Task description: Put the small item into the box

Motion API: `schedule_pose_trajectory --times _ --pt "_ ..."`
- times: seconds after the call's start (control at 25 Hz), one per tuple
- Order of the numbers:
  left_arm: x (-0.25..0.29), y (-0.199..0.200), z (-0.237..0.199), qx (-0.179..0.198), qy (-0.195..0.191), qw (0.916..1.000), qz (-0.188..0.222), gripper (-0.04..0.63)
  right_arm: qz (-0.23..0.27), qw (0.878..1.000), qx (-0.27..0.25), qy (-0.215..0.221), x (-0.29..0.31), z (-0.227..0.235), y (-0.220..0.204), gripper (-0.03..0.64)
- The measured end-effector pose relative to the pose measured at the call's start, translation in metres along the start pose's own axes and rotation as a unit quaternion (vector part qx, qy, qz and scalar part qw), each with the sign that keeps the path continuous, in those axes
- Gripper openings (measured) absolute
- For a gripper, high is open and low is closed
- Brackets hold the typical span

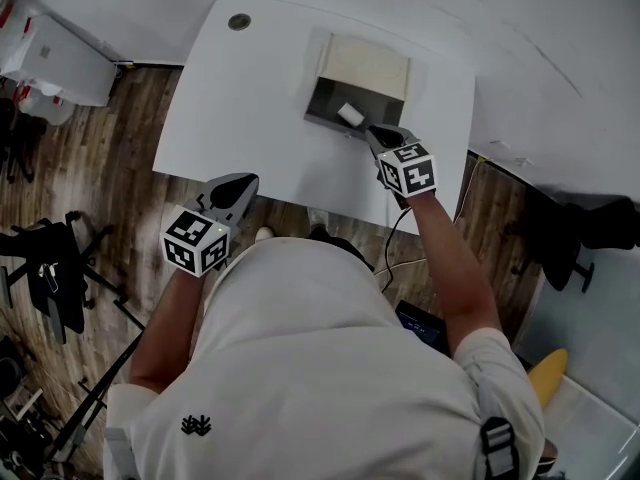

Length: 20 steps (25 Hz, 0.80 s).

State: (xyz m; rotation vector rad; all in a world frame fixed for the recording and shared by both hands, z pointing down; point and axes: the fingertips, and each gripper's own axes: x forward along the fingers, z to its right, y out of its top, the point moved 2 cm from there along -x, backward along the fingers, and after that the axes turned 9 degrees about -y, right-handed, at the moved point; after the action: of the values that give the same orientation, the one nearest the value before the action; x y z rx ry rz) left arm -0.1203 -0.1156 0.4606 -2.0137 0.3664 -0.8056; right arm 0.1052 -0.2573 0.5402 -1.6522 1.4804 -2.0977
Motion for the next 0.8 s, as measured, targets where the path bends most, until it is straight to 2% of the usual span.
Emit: schedule_pose_trajectory --times 0.12,0.32,0.56,0.8 --pt "-0.01 -0.005 0.001 0.01 0.001 0.9999 0.005 0.006 0.02 0.999 0.034 0.009 -0.026 -0.026 -0.009 0.014" --pt "-0.022 -0.014 0.009 0.062 -0.008 0.998 -0.008 0.006 0.055 0.995 0.08 0.038 -0.067 -0.081 -0.027 0.009" --pt "-0.029 -0.033 0.026 0.059 -0.059 0.9964 -0.014 0.006 0.092 0.989 0.111 0.033 -0.114 -0.126 -0.04 0.008" --pt "-0.035 -0.047 0.035 0.059 -0.074 0.9954 -0.012 0.006 0.098 0.985 0.142 0.014 -0.15 -0.153 -0.068 0.008"
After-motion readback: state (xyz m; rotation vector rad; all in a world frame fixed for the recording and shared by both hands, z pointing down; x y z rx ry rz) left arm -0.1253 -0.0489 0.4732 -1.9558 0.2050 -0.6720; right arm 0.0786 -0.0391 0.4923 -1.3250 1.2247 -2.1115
